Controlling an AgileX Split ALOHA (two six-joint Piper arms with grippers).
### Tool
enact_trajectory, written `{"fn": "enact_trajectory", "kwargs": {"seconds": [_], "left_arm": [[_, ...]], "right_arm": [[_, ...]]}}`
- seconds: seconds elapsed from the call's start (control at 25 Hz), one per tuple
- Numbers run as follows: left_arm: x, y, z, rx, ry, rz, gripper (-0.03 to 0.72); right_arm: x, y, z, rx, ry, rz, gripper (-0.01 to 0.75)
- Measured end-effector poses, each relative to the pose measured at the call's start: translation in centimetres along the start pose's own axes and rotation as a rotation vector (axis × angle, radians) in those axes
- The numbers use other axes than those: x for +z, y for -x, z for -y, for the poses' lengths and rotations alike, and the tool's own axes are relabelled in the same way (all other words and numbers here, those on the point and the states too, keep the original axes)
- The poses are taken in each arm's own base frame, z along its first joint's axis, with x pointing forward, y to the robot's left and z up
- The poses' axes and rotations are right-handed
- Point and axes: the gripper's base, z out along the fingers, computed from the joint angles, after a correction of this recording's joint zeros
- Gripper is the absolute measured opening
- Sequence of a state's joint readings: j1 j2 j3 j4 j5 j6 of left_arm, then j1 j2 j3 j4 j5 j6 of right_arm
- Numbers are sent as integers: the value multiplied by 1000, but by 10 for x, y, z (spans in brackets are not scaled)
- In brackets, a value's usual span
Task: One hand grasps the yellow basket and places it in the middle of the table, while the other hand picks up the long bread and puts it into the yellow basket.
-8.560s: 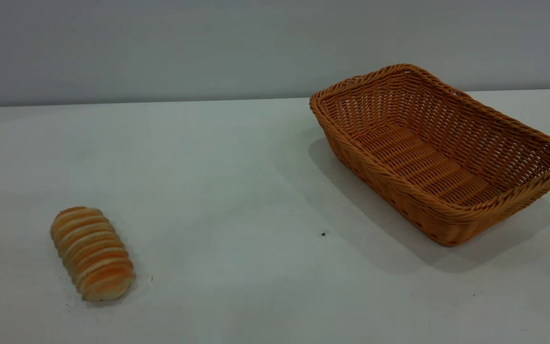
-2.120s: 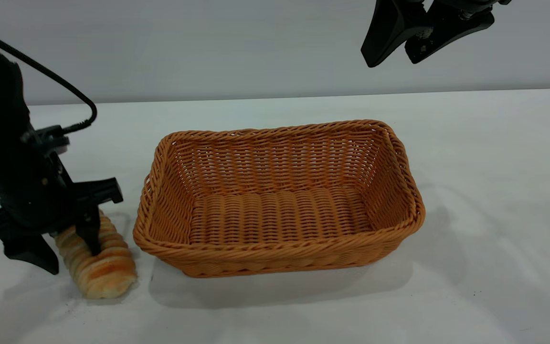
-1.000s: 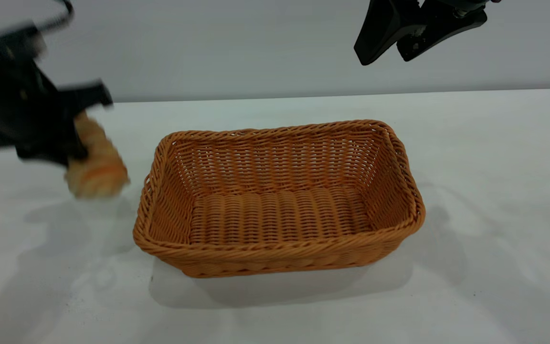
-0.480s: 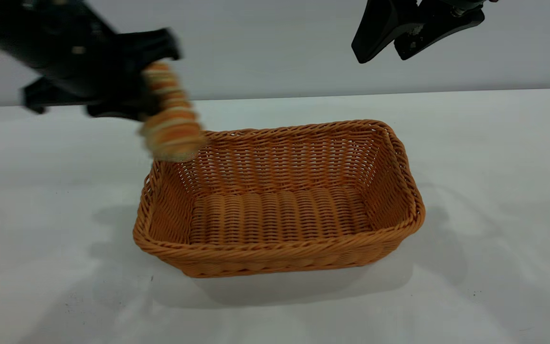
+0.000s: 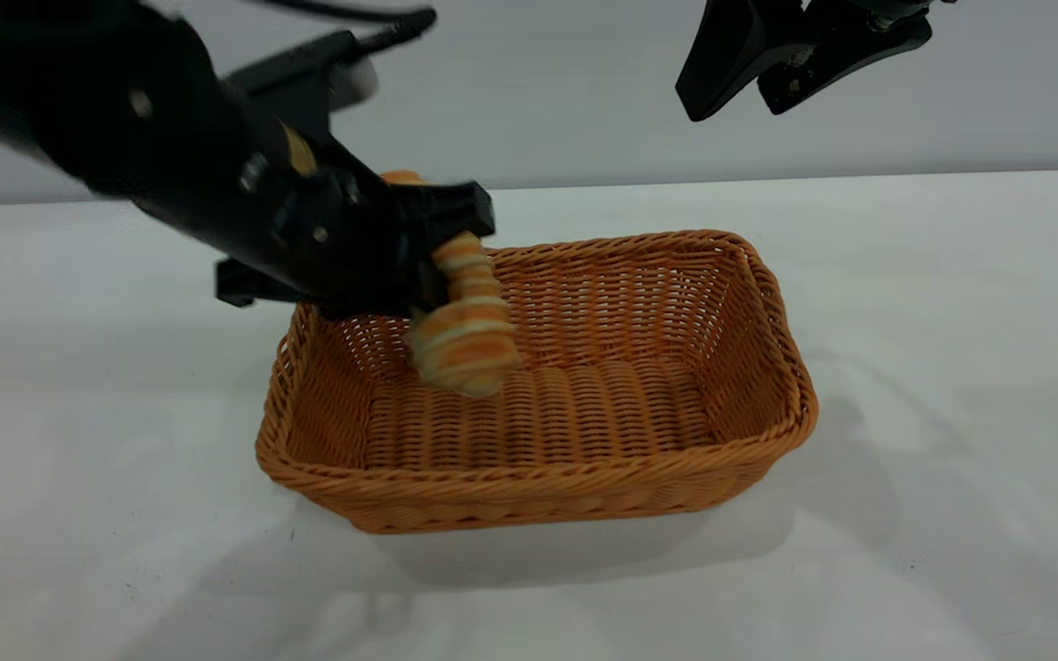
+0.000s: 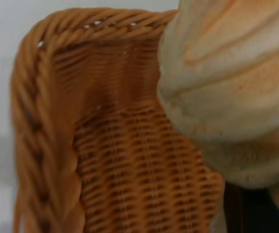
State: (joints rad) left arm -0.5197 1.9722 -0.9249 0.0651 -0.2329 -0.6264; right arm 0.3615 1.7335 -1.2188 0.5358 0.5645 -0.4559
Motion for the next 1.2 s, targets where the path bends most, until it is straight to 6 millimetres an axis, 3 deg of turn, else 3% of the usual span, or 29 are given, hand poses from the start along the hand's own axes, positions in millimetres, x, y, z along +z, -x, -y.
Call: {"fn": "enact_trajectory", "kwargs": {"seconds": [0.2, 0.36, 0.4, 0.6, 0.76, 0.96, 1.2], "left_arm": [[15, -10, 0, 26, -24, 1, 85], [16, -10, 2, 65, -42, 11, 112], [16, -9, 2, 69, -47, 16, 140], [16, -7, 5, 72, -70, 44, 447], [10, -4, 7, 128, -74, 50, 598], [-18, 10, 15, 374, -62, 60, 600], [-75, 32, 14, 486, 47, 43, 534]], "right_arm": [[0, 0, 0, -3, 0, -1, 563], [0, 0, 0, -5, 1, -2, 563], [0, 0, 0, -5, 1, -2, 562], [0, 0, 0, -6, 1, -2, 562], [-1, -1, -1, -30, 7, -12, 562], [-19, 4, -6, -93, 3, 22, 562], [-63, 8, -17, -186, -17, 69, 562]]}}
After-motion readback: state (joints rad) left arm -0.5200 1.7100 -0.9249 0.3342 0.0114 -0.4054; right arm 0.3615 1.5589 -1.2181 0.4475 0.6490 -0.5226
